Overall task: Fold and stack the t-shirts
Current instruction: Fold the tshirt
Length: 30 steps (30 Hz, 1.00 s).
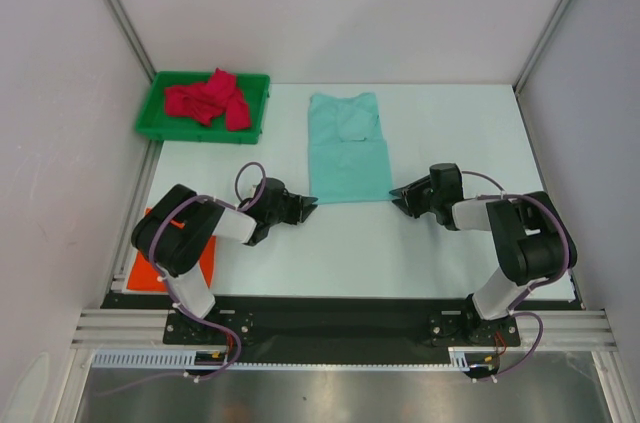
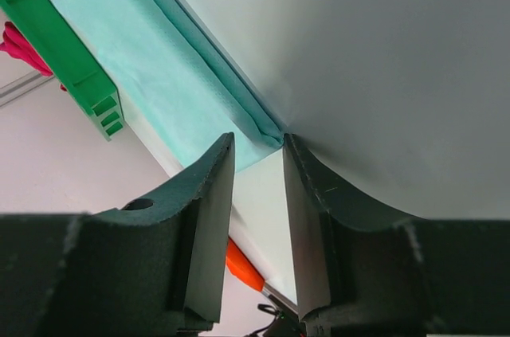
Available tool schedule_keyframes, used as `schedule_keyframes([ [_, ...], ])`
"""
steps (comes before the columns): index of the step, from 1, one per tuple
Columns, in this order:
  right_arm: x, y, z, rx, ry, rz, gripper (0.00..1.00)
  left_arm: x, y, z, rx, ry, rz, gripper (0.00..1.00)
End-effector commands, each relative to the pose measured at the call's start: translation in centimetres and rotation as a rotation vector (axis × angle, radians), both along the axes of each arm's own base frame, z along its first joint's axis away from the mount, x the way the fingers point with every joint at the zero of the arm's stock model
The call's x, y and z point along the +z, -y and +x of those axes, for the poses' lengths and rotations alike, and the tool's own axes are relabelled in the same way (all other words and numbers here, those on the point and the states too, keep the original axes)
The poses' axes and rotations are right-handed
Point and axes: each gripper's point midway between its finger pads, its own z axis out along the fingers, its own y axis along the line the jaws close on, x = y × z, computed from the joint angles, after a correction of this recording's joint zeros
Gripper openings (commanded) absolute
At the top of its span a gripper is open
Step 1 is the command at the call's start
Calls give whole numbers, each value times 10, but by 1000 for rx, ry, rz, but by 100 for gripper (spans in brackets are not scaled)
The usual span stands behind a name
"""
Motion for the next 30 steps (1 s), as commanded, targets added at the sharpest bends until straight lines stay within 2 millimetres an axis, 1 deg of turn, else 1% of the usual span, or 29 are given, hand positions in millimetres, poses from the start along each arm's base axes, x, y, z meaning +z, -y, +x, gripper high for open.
schedule_keyframes([
  [1,-28,11,-10,-33,-75,-73,36,-21,-12,-3,30,-51,62,28],
  [5,-29,11,-8,-33,-82,-77,34,-22,-12,-1,30,-52,57,27],
  [6,-29,12,-7,-34,-83,-77,32,-22,-13,0,30,-49,62,26],
  [7,-31,11,-8,-28,-89,-76,29,-23,-13,0,27,-52,63,22],
  [8,-30,10,-7,-22,-85,-78,24,-22,-13,1,26,-48,64,21],
  [9,-30,9,-6,-10,-77,-78,13,-23,-15,2,24,-46,66,20],
  [10,-29,7,-7,0,-77,-74,8,-22,-16,3,24,-43,68,14],
  [11,-31,7,-7,6,-77,-75,3,-21,-16,4,20,-39,70,12],
  [12,-29,5,-6,23,-68,-79,0,-21,-17,5,15,-36,74,6],
  [13,-28,4,-6,34,-66,-78,0,-22,-18,4,10,-39,76,0],
  [15,-26,0,-8,80,-51,-96,0,-20,-18,4,-10,-30,83,0],
  [18,-17,-3,-11,107,-39,-87,0,-15,-14,1,-56,-21,85,0],
  [20,-13,-4,-16,129,-39,-91,0,-15,-14,-5,-73,-23,87,0],
  [21,-5,-5,-15,133,-17,-92,0,-8,-14,-4,-76,-8,84,0],
  [22,-2,-5,-17,139,-12,-93,0,-6,-14,-6,-83,-3,81,0],
  [23,-2,-4,-22,140,-22,-98,0,-8,-15,-12,-101,-9,95,0],
  [24,6,-5,-24,145,-3,-97,0,-1,-15,-14,-111,7,94,0],
  [25,7,-5,-27,146,-4,-100,0,1,-17,-17,-116,12,100,0],
  [26,6,-4,-33,151,-11,-104,0,-5,-22,-28,-118,-10,112,0],
  [27,6,-5,-37,154,-12,-108,0,-4,-23,-34,-118,-10,110,0],
  [28,11,-6,-40,159,1,-111,0,4,-24,-37,-116,11,100,0],
  [29,7,-5,-49,162,-15,-114,0,-2,-27,-49,-127,-6,109,0],
  [30,6,-5,-53,165,-20,-115,0,-1,-28,-54,-133,-6,111,0],
])
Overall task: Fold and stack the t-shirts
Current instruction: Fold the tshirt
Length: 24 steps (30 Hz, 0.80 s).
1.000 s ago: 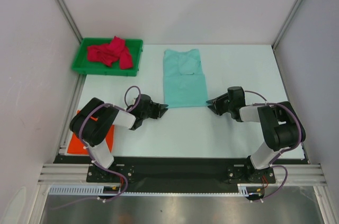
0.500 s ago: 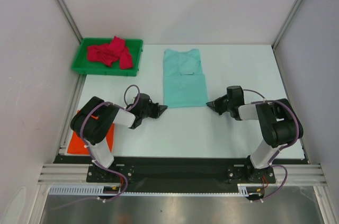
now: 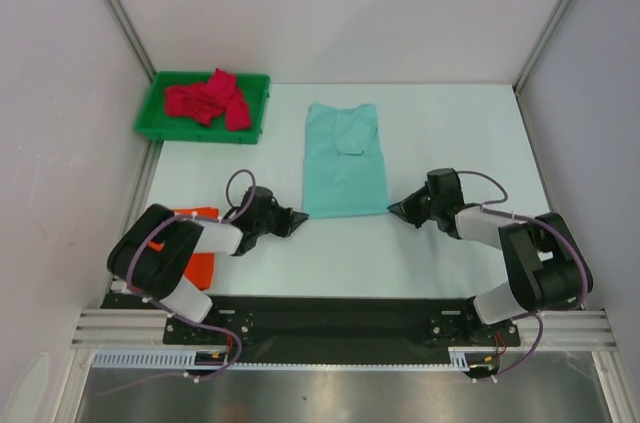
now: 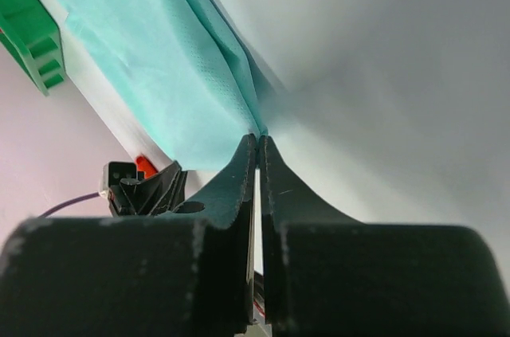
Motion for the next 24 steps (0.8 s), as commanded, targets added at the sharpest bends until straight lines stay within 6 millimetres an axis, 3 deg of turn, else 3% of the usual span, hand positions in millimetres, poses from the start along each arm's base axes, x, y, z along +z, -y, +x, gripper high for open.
schedule_keyframes([
  [1,0,2,-24,25,-13,-34,0,3,-9,-28,-43,-3,39,0],
  [4,-4,2,-43,31,-33,-41,0,-1,-14,-51,-58,-17,59,0],
  [8,7,-1,-75,60,-24,-52,0,11,-18,-78,-81,9,51,0],
  [16,9,2,-133,109,-54,-66,0,29,-32,-118,-136,46,114,0],
  [24,47,2,-149,141,35,-64,0,46,-36,-142,-172,70,89,0],
])
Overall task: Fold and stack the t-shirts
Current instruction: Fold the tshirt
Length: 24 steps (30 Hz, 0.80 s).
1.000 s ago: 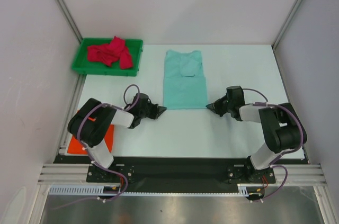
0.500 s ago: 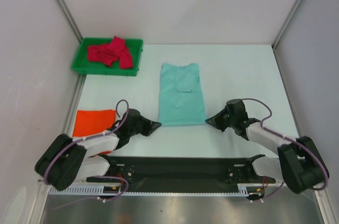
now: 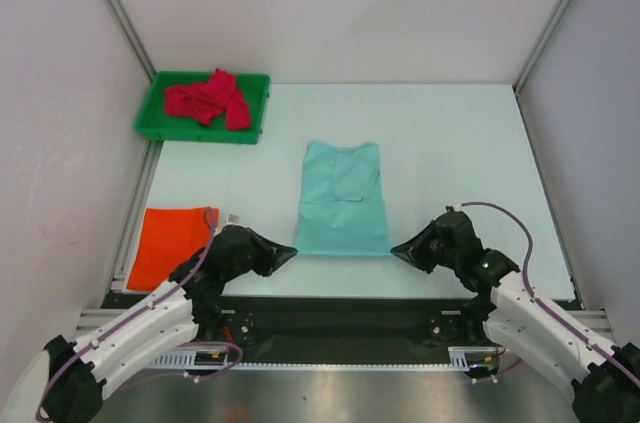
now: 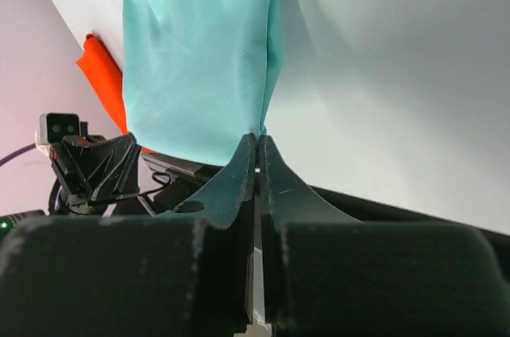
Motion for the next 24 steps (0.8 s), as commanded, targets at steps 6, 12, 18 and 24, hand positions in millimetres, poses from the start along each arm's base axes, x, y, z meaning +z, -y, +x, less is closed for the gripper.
schedule_keyframes([
  [6,23,5,-5,26,11,-51,0,10,-9,-8,-65,30,128,0],
  [12,48,-3,29,62,73,-79,0,48,4,33,-102,127,237,0],
  [18,66,-5,86,101,88,-49,0,85,0,98,-113,224,311,1],
  [24,84,-10,155,134,117,-8,0,84,-3,153,-124,224,324,1],
])
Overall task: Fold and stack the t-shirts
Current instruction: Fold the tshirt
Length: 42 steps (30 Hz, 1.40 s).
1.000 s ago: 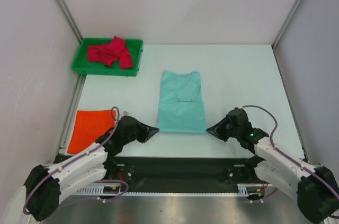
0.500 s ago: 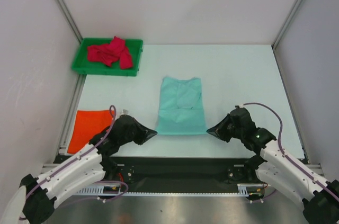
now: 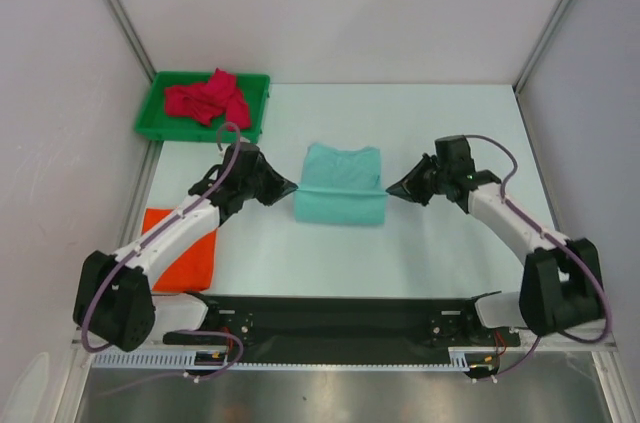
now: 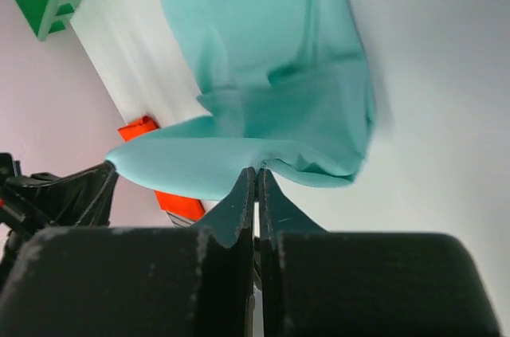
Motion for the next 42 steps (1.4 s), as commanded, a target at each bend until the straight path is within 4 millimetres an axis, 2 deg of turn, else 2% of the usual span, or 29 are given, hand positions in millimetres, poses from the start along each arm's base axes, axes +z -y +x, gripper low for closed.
schedule_keyframes([
  [1,29,-9,42,79,108,39,0,16,-2,35,-50,94,19,0],
  [2,18,-8,54,74,74,43,0,13,-1,47,-53,85,15,0],
  [4,29,-10,74,81,111,59,0,11,4,58,-89,76,13,0],
  [5,21,-8,83,73,92,55,0,23,6,70,-93,103,10,0],
  [6,18,-8,89,73,84,56,0,12,9,77,-109,79,20,0],
  [7,27,-7,100,74,110,57,0,14,10,83,-123,95,28,0],
  [8,17,-7,106,75,82,60,0,22,12,94,-126,112,25,0],
  [10,22,-7,118,81,98,67,0,11,16,104,-147,93,30,0],
  [11,20,-8,121,89,92,74,0,17,17,113,-149,108,25,0],
  [12,11,-5,126,86,73,71,0,9,17,118,-149,92,29,0],
  [14,11,-6,134,92,72,87,0,11,14,129,-140,97,23,0],
  [15,2,-5,138,89,54,90,0,10,14,134,-140,104,16,0],
  [16,2,-5,142,89,59,96,0,3,14,138,-141,89,12,0],
  [17,0,-5,145,87,53,103,0,4,13,144,-143,92,1,0],
  [18,3,-5,151,88,63,109,0,4,13,148,-143,93,-1,0],
  [19,-2,-4,156,85,56,110,0,-4,12,152,-144,77,2,0],
  [21,0,-4,166,84,65,116,0,-1,11,161,-141,92,-8,0],
  [22,-8,-4,169,84,47,118,0,-3,11,164,-142,89,-10,0],
  [23,-9,-5,172,82,46,123,0,-5,11,170,-142,89,-15,0],
  [28,-11,-6,190,78,44,137,0,-8,21,191,-191,116,-68,0],
  [29,-17,-5,193,73,31,137,0,-15,24,198,-199,108,-75,0],
  [33,-21,-2,202,58,32,151,0,-20,31,206,-223,104,-109,0],
  [42,-28,1,225,39,32,186,0,-35,24,222,-198,91,-122,0],
])
